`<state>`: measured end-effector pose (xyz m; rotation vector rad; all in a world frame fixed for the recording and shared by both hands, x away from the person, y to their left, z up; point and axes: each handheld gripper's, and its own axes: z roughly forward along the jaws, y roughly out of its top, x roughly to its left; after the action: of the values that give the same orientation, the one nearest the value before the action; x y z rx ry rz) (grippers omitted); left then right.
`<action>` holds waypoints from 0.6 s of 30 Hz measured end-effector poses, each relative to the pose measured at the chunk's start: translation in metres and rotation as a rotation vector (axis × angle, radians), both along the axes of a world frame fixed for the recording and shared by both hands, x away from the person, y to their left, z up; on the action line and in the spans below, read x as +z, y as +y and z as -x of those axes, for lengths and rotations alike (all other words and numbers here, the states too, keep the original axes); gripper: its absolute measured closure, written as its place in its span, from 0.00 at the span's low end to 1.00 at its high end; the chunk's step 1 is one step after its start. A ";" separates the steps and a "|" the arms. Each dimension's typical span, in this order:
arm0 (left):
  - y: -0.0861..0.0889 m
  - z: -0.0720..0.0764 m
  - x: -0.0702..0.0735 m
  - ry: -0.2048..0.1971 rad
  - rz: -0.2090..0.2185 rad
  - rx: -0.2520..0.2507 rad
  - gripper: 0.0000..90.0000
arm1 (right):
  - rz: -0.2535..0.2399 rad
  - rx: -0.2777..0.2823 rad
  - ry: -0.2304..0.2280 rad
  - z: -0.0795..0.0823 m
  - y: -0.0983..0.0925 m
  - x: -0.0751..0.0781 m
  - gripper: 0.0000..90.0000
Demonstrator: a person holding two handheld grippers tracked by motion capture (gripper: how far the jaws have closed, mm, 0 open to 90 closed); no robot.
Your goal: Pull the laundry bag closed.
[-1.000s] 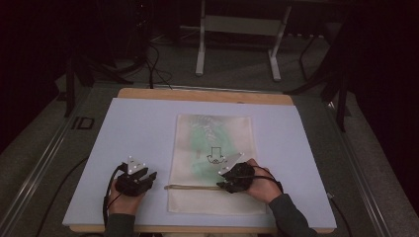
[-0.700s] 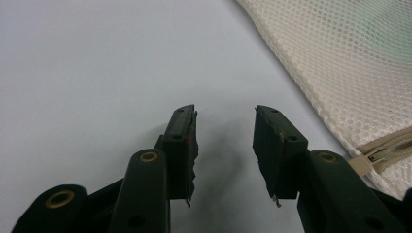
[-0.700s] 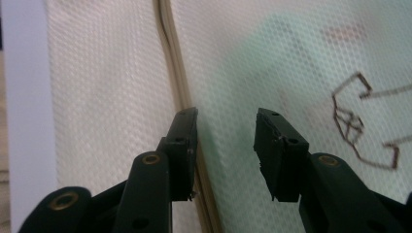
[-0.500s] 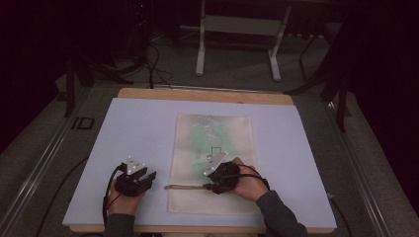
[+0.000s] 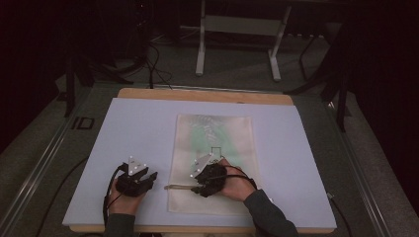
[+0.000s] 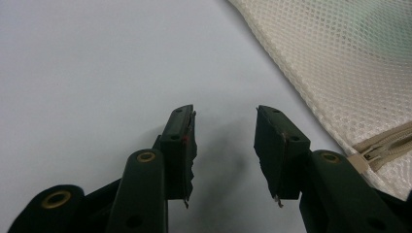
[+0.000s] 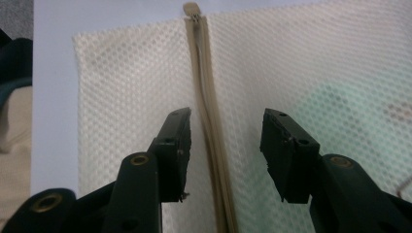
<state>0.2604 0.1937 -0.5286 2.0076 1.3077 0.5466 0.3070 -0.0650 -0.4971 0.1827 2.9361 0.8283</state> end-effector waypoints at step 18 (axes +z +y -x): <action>-0.001 -0.001 0.000 0.001 -0.007 -0.009 0.65 | -0.023 0.044 0.025 0.002 0.041 -0.007 0.60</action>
<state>0.2612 0.1928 -0.5283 2.0189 1.2988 0.5471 0.3053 -0.0237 -0.5038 0.1322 2.9655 0.8717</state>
